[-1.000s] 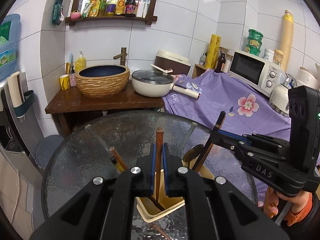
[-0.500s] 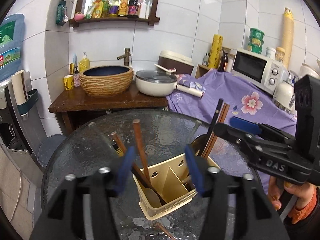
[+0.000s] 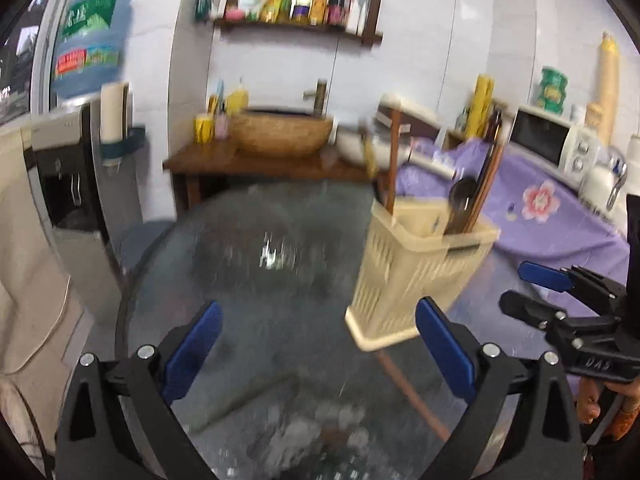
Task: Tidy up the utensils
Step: 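Move the right tool down to the last wooden chopstick on the table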
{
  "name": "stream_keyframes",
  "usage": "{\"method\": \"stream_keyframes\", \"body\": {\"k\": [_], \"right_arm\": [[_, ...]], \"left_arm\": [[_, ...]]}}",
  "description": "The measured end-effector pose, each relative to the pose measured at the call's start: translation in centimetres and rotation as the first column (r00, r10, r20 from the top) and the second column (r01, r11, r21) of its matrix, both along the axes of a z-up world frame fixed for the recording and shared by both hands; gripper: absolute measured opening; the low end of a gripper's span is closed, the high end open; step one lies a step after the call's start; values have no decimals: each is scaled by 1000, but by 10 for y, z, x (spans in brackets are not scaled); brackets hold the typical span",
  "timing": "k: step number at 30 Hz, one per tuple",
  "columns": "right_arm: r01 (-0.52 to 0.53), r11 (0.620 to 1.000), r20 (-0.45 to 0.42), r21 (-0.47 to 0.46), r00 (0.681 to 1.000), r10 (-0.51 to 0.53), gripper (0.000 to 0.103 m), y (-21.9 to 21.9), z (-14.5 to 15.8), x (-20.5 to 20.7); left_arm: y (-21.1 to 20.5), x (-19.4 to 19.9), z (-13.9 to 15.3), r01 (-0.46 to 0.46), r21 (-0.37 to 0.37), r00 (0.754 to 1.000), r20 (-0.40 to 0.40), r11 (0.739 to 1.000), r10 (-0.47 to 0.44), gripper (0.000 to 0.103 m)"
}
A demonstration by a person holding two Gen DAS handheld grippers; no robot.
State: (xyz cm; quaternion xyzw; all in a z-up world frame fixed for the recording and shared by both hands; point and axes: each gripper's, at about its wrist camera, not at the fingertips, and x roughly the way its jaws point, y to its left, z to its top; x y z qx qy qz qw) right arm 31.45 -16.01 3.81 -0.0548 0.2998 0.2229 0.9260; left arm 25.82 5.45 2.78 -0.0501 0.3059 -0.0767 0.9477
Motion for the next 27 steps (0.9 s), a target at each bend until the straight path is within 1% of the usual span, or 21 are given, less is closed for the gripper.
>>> {"method": "stream_keyframes", "body": {"k": [2, 4, 7, 10, 13, 15, 18, 20, 22, 27], "right_arm": [[-27, 998, -102, -52, 995, 21, 66, 18, -31, 4], [-57, 994, -199, -94, 979, 38, 64, 34, -58, 11], [-102, 983, -295, -151, 954, 54, 63, 53, -88, 19], [-134, 970, -346, -204, 936, 57, 62, 66, -110, 21], [-136, 967, -367, -217, 929, 48, 59, 70, -120, 24], [-121, 970, -373, -211, 927, 34, 56, 69, -121, 28], [-120, 970, -381, -212, 924, 31, 55, 69, -122, 31], [-119, 970, -384, -214, 923, 29, 51, 71, -123, 31], [-119, 970, -384, -214, 923, 28, 44, 76, -119, 34], [-126, 968, -389, -216, 920, 33, 33, 95, -116, 43]], "left_arm": [[4, -4, -15, 1, 7, 999, -45, 1000, -1, 96], [9, -11, -30, -10, 33, 997, -80, 999, 12, 96], [24, -17, -44, -44, 63, 992, -116, 997, 51, 96], [35, -21, -56, -73, 92, 986, -143, 993, 85, 96], [44, -21, -62, -89, 88, 982, -157, 992, 102, 96], [48, -21, -65, -94, 76, 981, -162, 993, 105, 96], [47, -19, -68, -89, 75, 981, -165, 993, 100, 96], [47, -17, -68, -86, 62, 981, -168, 994, 95, 96], [47, -16, -67, -89, 56, 981, -166, 994, 97, 96], [49, -17, -64, -102, 54, 981, -157, 993, 110, 96]]}}
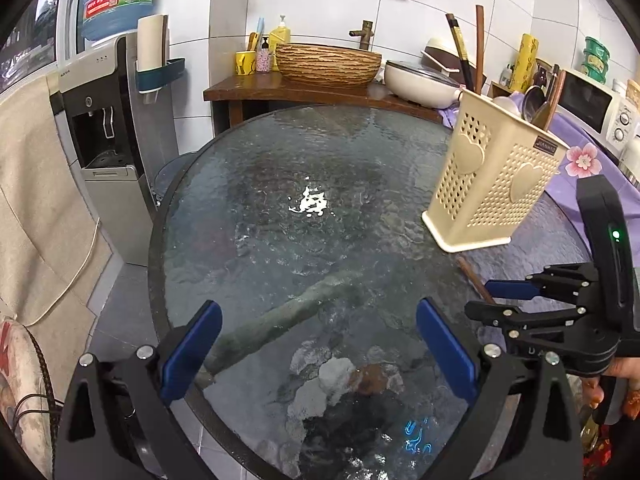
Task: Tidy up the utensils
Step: 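Move the right tool down to the last wooden chopstick on the table, then grasp and lift the wooden chopstick with the right tool, then carry the chopstick above the holder and lower it in with the right tool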
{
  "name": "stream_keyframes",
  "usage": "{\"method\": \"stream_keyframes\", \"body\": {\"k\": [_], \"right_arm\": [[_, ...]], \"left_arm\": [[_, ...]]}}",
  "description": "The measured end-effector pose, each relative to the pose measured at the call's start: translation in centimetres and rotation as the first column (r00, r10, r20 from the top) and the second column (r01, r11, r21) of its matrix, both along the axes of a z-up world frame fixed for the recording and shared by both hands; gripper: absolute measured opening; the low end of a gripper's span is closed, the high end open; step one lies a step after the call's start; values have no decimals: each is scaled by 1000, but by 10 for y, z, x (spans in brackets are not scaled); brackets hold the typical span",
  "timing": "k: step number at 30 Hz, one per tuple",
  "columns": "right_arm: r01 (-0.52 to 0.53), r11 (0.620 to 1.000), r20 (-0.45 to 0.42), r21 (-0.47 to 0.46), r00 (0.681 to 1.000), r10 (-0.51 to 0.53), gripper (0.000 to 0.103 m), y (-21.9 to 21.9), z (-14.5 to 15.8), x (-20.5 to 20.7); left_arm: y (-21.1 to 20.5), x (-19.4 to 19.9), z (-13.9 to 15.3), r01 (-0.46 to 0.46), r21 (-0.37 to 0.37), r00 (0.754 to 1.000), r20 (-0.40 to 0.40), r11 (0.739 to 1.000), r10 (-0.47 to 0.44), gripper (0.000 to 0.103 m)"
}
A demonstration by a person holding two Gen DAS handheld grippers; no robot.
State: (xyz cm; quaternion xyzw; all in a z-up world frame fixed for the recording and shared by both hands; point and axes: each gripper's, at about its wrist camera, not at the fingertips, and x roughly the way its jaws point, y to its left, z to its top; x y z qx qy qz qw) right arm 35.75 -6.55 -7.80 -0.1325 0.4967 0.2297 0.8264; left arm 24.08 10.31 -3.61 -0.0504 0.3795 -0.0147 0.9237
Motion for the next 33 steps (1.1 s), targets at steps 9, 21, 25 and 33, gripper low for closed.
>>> {"method": "stream_keyframes", "body": {"k": [9, 21, 25, 33], "right_arm": [[-69, 997, -19, -36, 997, 68, 8, 21, 3, -5], [-50, 991, 56, 128, 998, 43, 7, -17, 44, -19], [-48, 977, 121, 209, 992, 23, 7, -36, 79, -28], [-55, 931, 234, 362, 972, -33, 7, -83, 144, -45]], "left_arm": [[2, -2, 1, -3, -12, 1000, 1, 1000, 3, 96], [-7, -5, 11, 11, -4, 1000, 26, 1000, -11, 96], [-13, -6, 19, 21, 1, 999, 45, 1000, -21, 96], [-39, -4, 53, 84, 29, 988, 128, 996, -87, 96]]}}
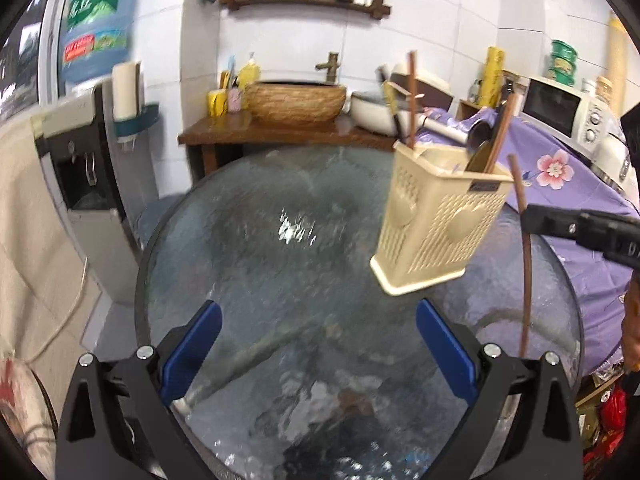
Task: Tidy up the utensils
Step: 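Carry the chopstick above the holder and lower it in with the right tool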
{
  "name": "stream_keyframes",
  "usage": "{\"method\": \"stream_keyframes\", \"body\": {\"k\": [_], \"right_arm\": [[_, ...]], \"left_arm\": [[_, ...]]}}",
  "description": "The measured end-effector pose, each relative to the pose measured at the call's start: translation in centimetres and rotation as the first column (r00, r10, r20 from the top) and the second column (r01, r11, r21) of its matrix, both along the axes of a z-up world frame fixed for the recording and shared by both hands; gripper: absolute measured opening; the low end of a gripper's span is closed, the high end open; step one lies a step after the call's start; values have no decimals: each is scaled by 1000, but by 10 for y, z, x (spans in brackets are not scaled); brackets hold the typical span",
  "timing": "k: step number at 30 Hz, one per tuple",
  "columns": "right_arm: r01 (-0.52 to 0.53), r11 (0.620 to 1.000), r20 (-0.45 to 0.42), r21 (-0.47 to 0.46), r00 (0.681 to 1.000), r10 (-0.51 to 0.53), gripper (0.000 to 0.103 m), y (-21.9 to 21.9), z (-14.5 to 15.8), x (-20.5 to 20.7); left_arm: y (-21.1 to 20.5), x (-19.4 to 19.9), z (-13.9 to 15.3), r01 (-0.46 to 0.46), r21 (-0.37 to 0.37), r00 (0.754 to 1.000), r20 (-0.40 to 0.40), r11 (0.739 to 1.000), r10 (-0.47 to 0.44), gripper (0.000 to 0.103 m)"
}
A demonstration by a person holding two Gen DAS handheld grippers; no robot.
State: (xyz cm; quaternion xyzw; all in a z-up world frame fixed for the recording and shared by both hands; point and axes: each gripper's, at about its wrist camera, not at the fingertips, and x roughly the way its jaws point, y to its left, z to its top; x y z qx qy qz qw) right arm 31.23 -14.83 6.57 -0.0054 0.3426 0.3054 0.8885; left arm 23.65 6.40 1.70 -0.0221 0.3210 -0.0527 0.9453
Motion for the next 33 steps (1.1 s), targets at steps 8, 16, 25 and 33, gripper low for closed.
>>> {"method": "stream_keyframes", "body": {"k": [8, 16, 25, 33], "right_arm": [[20, 992, 45, 122, 999, -26, 7, -33, 44, -7], [-4, 994, 103, 112, 995, -8, 7, -28, 77, -15], [-27, 998, 159, 64, 987, 17, 7, -20, 123, -21], [3, 997, 252, 79, 967, -23, 7, -19, 191, -9]], "left_arm": [[-13, -2, 35, 20, -25, 995, 99, 999, -18, 97], [-12, -5, 39, 12, -48, 994, 107, 999, -7, 97], [-1, -11, 41, 2, -68, 994, 105, 998, 5, 97], [-6, -11, 28, 18, -78, 997, 74, 997, -12, 97]]}}
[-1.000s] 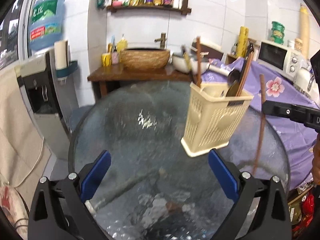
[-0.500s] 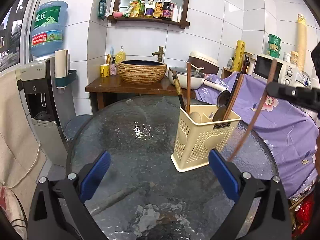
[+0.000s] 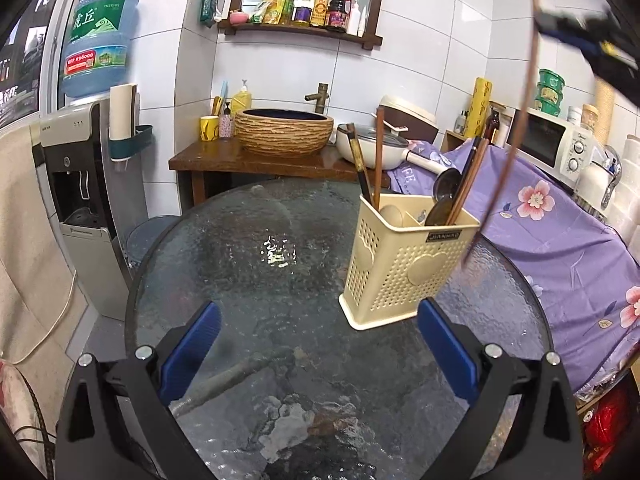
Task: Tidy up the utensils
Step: 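Carry the chopstick above the holder and lower it in with the right tool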
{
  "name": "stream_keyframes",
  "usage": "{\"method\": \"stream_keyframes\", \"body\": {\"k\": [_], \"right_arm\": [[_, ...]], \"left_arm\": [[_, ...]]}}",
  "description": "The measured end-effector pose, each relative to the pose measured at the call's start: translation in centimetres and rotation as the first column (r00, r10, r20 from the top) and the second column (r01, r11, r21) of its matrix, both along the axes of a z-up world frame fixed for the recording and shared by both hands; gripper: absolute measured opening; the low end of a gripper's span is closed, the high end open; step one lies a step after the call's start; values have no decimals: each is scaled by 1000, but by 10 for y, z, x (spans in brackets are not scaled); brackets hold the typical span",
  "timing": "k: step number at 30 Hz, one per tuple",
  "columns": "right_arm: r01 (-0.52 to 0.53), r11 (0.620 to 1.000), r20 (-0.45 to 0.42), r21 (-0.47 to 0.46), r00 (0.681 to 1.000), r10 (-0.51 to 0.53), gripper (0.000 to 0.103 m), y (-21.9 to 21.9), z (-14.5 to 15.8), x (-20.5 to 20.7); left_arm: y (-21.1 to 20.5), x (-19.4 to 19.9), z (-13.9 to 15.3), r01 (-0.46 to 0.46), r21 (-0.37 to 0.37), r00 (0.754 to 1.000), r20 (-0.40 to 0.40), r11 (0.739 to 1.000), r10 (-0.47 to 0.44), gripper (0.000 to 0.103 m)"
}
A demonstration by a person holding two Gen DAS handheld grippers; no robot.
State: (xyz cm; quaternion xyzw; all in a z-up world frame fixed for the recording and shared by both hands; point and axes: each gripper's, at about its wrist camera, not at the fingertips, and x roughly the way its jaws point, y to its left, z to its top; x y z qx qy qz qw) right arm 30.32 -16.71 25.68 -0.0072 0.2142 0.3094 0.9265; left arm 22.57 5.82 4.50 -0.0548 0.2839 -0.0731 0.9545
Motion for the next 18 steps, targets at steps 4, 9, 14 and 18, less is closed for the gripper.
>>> {"method": "stream_keyframes", "body": {"k": [4, 9, 14, 18], "right_arm": [[51, 999, 51, 14, 997, -51, 7, 2, 22, 20], [91, 995, 56, 31, 994, -93, 7, 8, 17, 47], [106, 994, 16, 23, 994, -106, 7, 19, -18, 72], [117, 993, -24, 7, 993, -117, 7, 26, -54, 86]], "left_arm": [[-2, -2, -4, 4, -2, 1000, -8, 1000, -4, 97], [-2, -4, -9, 7, -5, 1000, -19, 1000, -7, 97], [-4, -4, -13, 12, -10, 1000, -23, 1000, -12, 97], [-7, -4, -12, 9, 11, 1000, -7, 1000, -9, 97]]}}
